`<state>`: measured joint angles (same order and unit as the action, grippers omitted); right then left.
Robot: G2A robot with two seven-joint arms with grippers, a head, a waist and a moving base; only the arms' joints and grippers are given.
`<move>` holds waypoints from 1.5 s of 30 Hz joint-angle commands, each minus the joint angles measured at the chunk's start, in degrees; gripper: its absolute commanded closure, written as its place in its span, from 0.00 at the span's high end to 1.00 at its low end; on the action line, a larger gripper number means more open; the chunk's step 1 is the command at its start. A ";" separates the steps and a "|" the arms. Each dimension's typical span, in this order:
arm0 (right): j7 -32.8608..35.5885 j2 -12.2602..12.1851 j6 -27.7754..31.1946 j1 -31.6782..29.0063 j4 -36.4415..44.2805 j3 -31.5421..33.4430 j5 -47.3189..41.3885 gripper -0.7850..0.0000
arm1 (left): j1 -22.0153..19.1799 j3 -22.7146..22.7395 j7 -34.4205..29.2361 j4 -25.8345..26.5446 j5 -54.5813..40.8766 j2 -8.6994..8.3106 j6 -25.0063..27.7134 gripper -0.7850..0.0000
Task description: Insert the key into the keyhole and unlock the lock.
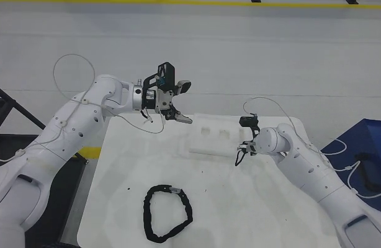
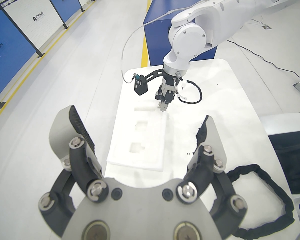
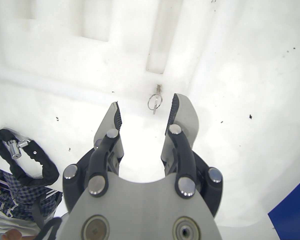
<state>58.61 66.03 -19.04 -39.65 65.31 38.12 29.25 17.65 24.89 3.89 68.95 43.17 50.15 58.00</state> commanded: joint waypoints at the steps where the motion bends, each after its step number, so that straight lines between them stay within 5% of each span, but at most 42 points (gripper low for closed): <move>1: -0.07 0.21 -0.12 0.05 -0.40 -0.04 0.07 0.42 | 0.00 0.00 -0.01 0.00 -0.02 0.00 0.00 1.00; 19: -0.16 2.03 -0.08 0.28 -3.65 -0.13 1.37 0.21 | 0.00 0.00 -0.01 0.00 -0.02 0.00 0.00 1.00; 29: -1.08 3.77 0.09 1.30 -8.39 -0.65 0.60 0.01 | 0.00 0.00 -0.01 0.00 -0.02 0.00 0.00 1.00; 45: 0.08 4.18 -3.28 1.75 -6.41 0.29 5.99 0.00 | 0.00 0.00 -0.01 0.00 -0.02 0.00 0.00 1.00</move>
<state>58.43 70.34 -21.91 -37.75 58.24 38.21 34.70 17.65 24.89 3.89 68.95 43.17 50.15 58.00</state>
